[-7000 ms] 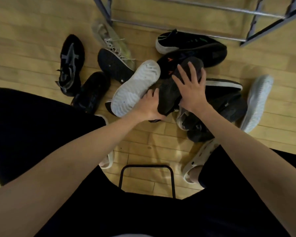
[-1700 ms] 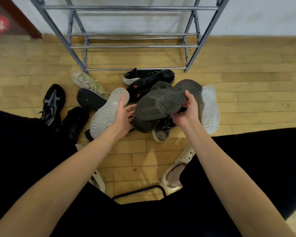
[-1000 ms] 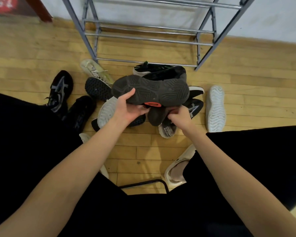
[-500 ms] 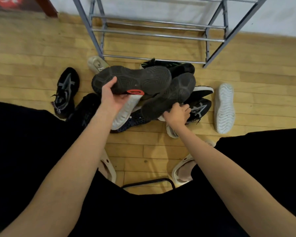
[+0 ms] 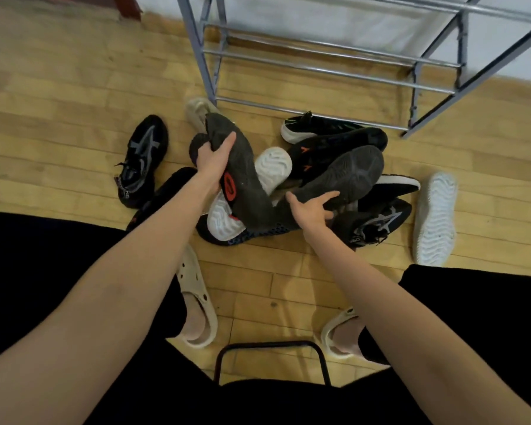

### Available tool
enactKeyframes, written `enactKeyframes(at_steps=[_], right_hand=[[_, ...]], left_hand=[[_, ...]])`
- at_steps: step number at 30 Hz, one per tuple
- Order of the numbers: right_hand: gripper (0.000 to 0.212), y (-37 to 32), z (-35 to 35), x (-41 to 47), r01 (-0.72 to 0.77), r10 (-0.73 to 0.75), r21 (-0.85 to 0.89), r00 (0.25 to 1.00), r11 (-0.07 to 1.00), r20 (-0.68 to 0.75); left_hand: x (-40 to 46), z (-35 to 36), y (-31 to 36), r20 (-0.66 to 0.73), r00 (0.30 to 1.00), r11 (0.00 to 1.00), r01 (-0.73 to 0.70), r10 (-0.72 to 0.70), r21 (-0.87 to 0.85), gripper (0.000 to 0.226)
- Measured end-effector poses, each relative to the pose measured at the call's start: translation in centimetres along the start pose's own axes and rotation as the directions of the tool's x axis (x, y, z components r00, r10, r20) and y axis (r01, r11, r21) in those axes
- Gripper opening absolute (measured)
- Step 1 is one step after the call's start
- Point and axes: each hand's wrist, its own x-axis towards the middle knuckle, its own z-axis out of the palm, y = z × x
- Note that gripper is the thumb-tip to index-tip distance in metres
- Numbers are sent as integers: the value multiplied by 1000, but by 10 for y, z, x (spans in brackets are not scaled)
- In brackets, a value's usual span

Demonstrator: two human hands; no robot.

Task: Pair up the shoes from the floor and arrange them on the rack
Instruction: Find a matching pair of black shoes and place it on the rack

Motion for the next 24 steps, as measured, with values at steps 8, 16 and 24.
enactKeyframes(at_steps=[8, 16, 24], right_hand=[[129, -8, 27, 7, -73, 79, 60, 991, 996, -110], [134, 4, -10, -6, -65, 57, 161, 997, 985, 55], [87, 21, -120, -42, -230, -58, 764, 942, 603, 329]], left_hand=[[-18, 6, -40, 81, 996, 947, -61, 37, 316, 76], [-73, 34, -62, 129, 974, 870, -222, 184, 440, 75], [-102, 40, 1, 20, 971, 861, -219, 236, 460, 66]])
